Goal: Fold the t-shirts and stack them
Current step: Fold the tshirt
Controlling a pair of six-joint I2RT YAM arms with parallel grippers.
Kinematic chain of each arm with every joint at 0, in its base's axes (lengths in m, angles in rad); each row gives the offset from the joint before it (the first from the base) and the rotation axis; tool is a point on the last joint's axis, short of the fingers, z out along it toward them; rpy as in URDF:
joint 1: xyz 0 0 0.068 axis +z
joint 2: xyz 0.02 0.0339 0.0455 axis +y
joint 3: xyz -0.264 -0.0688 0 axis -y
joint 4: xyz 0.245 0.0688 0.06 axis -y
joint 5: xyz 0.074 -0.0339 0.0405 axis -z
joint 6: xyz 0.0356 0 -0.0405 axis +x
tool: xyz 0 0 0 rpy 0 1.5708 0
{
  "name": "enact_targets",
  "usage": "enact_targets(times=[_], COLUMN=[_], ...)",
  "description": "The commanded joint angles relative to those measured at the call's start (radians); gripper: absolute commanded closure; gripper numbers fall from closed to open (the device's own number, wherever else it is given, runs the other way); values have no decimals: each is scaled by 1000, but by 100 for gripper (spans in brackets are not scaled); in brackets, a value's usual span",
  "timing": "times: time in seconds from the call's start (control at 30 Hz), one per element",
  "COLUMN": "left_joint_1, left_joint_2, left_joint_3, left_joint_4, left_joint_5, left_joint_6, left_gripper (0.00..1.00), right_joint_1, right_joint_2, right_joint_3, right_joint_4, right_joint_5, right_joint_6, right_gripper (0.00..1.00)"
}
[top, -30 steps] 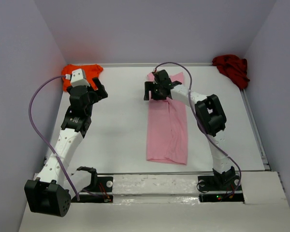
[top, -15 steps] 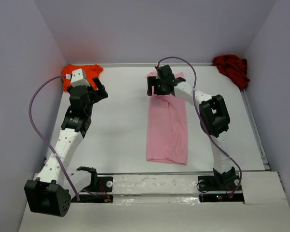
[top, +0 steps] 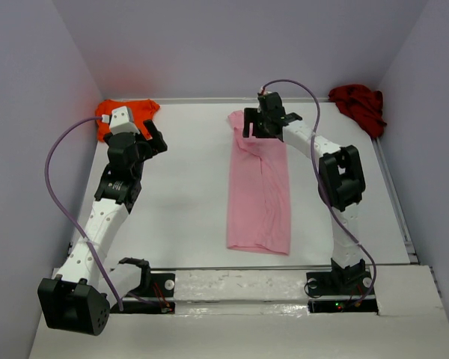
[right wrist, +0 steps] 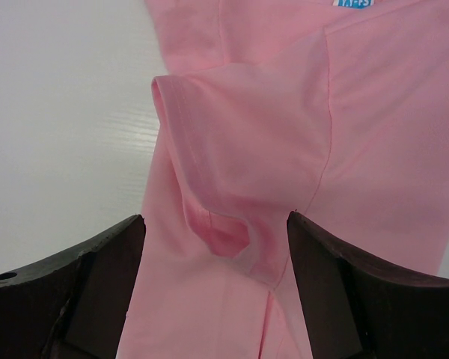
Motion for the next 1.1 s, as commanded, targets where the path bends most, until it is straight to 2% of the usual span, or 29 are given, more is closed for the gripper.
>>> enact_targets(times=[0.0,0.1,0.53,0.63,0.83,1.07], left_joint_1=[5,5,12,12,13,15], left_joint_2=[-3,-2,-5,-6,-11,-9], left_joint_3=[35,37,35,34,32,35], left_joint_4=[40,40,40,40,40,40], left_joint_5=[9,11,12,14,12,18], left_joint_6=[-5,-6,-8,-8,-8,-9], left_gripper=[1,1,1,1,1,1], right_joint_1=[7,7,7,7,7,7], right_joint_2=[3,12,26,42,80,39], right_joint_3=[-18,-32,-115,-130,-90,-75], right_joint_4=[13,20,69,122,125,109], right_joint_5=[-9,-59,-73,-93,-118,-109], right_joint_6=[16,28,50,50,54,45], right_gripper=[18,18,18,18,18,18])
